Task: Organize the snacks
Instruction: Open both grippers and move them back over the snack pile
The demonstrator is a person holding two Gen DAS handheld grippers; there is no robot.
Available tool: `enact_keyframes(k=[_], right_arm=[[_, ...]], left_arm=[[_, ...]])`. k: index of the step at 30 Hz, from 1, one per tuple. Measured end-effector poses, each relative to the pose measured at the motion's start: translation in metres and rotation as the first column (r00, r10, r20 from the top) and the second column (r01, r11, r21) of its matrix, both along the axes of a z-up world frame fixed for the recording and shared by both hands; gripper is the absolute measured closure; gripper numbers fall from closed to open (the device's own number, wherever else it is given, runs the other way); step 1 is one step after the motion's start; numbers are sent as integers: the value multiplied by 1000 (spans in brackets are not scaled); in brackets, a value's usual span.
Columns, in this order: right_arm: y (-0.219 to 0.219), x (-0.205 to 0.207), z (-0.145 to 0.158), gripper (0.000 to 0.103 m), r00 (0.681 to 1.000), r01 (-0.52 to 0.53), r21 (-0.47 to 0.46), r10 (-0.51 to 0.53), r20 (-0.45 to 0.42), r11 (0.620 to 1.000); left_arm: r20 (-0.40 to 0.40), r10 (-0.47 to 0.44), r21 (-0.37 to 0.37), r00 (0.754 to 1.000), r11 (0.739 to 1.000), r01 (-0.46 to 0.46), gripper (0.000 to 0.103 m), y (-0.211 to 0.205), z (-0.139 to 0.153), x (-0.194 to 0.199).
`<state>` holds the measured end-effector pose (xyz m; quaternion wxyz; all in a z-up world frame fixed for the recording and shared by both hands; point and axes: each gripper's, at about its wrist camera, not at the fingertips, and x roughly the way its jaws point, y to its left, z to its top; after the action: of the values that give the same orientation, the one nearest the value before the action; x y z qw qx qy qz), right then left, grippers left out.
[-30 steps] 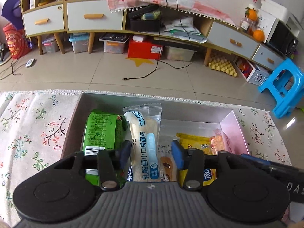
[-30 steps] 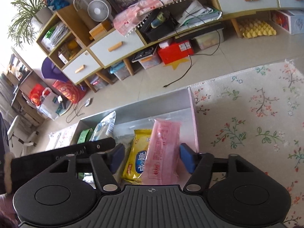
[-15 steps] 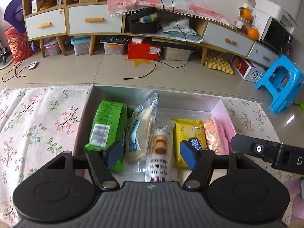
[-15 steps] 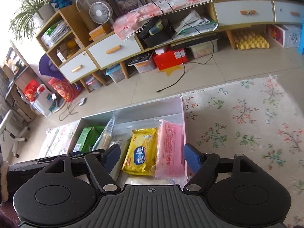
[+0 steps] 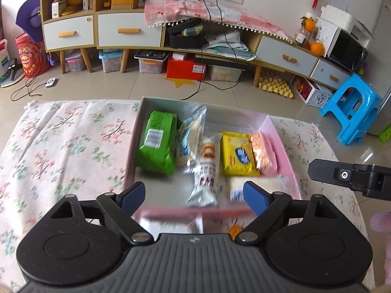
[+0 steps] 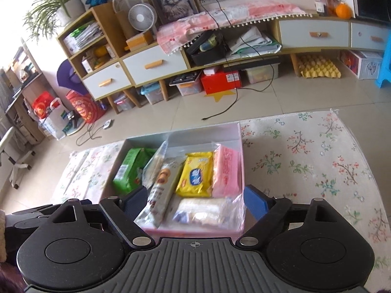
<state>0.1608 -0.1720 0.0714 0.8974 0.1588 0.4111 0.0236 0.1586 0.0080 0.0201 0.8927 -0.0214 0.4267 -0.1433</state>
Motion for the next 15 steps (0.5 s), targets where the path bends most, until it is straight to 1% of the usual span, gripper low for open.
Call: enact_keyframes(k=[4,6,9,12,15], right_arm=[[11,-17,5,15,1000,-18,-25,18,-7,1000],[17,-24,7,14,1000,-27,-32,27,-9,999],[23,-34,8,10,999,-31,-38,30,-12,999],[28,-44,6,10,999,-36,-48,35,-13,998],[34,-51,2,10,999,-43,-69,42,-25,997]], left_arm=[[3,-6,36,1000,999,5,9,6,3,-16],[4,0,42,1000,999,0,5,12,5,-23],[1,11,39,1000,999,-11,1,20,6,-33],[-5,24,44,1000,999,-24,1,28,4,-41],[-14,40,65,999,997,-39,1,35,-1,-50]])
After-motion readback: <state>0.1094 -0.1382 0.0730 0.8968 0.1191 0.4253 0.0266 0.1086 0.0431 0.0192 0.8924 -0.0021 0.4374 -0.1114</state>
